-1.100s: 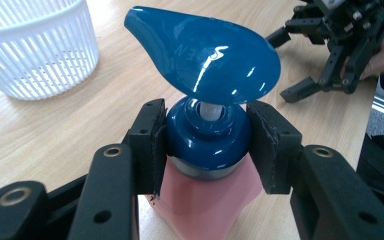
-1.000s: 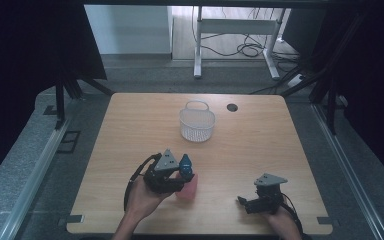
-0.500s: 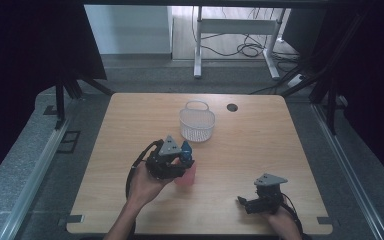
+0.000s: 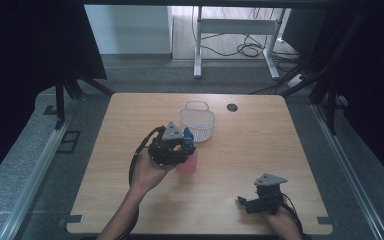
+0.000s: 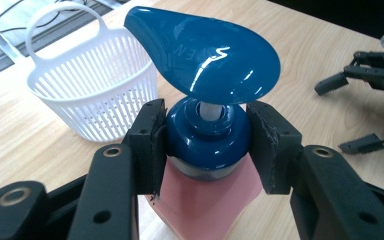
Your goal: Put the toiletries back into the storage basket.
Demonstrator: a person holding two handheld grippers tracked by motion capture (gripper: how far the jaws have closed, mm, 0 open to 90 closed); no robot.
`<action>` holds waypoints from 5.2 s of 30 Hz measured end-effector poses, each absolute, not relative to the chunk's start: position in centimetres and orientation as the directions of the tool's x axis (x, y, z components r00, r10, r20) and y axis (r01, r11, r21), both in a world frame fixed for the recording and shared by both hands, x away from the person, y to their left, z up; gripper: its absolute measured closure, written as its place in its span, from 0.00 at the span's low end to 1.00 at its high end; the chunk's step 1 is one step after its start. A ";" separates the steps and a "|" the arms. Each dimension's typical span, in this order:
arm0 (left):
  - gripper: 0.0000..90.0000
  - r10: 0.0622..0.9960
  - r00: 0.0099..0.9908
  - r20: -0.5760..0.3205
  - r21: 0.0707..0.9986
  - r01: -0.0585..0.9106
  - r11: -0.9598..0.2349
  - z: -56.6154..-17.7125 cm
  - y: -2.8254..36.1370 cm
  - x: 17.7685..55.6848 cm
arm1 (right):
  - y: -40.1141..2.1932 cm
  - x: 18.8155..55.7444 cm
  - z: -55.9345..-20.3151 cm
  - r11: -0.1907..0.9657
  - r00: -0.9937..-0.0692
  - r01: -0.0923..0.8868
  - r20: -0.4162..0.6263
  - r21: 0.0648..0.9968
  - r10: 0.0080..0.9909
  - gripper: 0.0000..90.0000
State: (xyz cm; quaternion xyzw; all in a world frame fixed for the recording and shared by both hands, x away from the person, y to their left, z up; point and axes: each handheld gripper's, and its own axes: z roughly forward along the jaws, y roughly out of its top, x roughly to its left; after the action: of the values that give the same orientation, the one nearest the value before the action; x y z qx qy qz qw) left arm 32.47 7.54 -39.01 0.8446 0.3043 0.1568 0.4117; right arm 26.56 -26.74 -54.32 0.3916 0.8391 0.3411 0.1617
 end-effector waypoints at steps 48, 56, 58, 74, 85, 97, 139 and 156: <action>0.59 0.675 0.737 0.044 0.801 0.378 -0.465 -33.8 4.5 40.2 | -26.7 26.5 -54.3 0.457 -0.640 0.548 -0.001 0.700 0.769 0.00; 0.59 0.695 0.718 0.039 0.807 0.388 -0.446 -33.2 4.0 41.8 | -26.7 26.5 -54.3 0.456 -0.639 0.549 -0.001 0.700 0.770 0.00; 0.59 0.701 0.712 0.040 0.806 0.391 -0.444 -33.1 4.0 42.2 | -26.7 26.5 -54.3 0.457 -0.639 0.549 -0.001 0.700 0.769 0.00; 0.59 0.725 0.687 0.057 0.813 0.389 -0.433 -33.3 3.0 44.6 | -26.7 26.5 -54.3 0.457 -0.639 0.549 -0.001 0.700 0.769 0.00; 0.59 0.746 0.663 0.055 0.811 0.406 -0.421 -34.3 2.8 45.9 | -26.7 26.5 -54.3 0.456 -0.639 0.549 -0.001 0.700 0.769 0.00; 0.59 0.762 0.646 0.054 0.813 0.414 -0.409 -36.0 2.4 46.8 | -26.7 26.5 -54.3 0.457 -0.639 0.549 0.000 0.700 0.769 0.00; 0.58 0.792 0.609 0.046 0.785 0.469 -0.405 -42.6 2.0 47.3 | -26.8 26.6 -54.3 0.464 -0.645 0.544 -0.005 0.699 0.764 0.00; 0.58 0.797 0.602 0.050 0.778 0.476 -0.409 -43.9 1.9 47.2 | -26.8 26.5 -54.3 0.464 -0.645 0.545 -0.004 0.698 0.765 0.00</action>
State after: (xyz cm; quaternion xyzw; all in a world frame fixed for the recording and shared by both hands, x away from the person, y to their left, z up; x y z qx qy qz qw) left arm 47.20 1.91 -43.87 0.8119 0.3920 0.2126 0.3767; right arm 26.55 -26.76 -54.31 0.3897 0.8402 0.3411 0.1607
